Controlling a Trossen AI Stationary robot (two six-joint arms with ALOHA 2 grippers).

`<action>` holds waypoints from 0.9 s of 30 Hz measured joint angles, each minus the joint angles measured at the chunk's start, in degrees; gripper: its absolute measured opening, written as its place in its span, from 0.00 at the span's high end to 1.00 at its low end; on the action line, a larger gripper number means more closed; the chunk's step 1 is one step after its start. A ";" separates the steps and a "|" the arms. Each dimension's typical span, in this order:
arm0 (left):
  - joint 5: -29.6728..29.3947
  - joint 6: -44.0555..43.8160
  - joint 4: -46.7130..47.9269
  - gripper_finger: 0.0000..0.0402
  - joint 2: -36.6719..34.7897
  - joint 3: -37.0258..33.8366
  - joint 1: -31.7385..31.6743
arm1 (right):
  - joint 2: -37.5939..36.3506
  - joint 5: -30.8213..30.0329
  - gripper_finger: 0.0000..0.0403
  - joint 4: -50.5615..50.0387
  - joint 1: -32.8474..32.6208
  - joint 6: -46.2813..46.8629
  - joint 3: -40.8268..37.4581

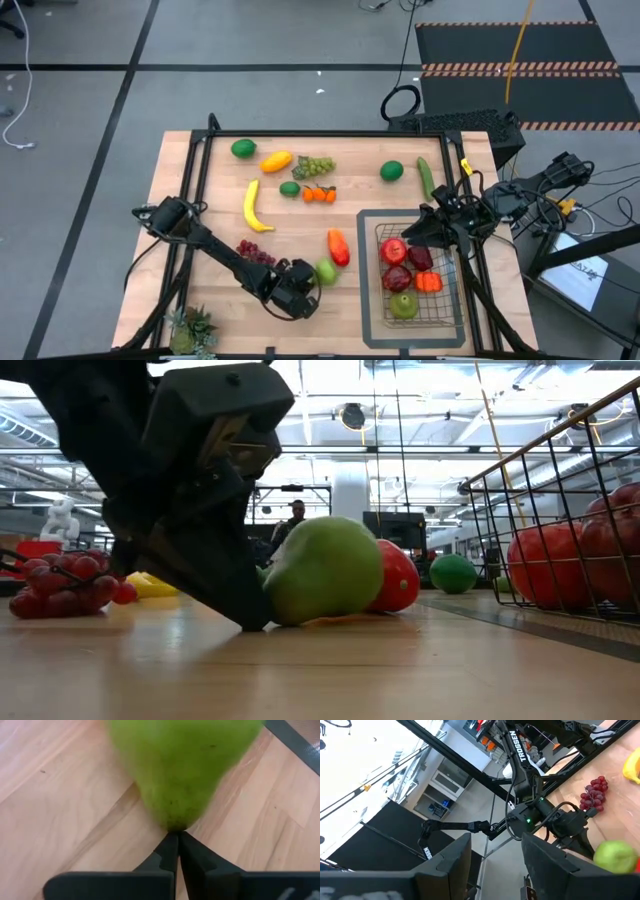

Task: Build produce basket
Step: Put the green pear into the wire basket

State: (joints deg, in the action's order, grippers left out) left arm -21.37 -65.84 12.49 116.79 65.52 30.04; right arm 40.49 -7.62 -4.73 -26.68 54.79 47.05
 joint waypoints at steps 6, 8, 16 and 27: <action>3.34 5.88 0.83 0.99 -2.37 -0.09 -1.60 | 0.00 -3.24 0.57 0.22 0.05 1.38 0.00; 3.67 9.20 1.55 0.99 -3.45 -0.26 -2.12 | 0.12 -4.17 0.58 0.14 0.04 1.47 0.00; 7.75 19.66 6.94 1.00 -8.58 -0.46 -4.27 | 0.80 -10.28 0.58 -0.05 0.02 1.50 0.01; 11.10 33.97 17.73 1.00 -19.22 -0.33 -6.73 | 2.18 -17.09 0.58 -1.40 0.07 0.02 0.02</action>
State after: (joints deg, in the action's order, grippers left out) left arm -10.27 -31.86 30.23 97.57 65.19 23.31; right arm 42.67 -24.70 -6.13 -26.61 54.81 47.07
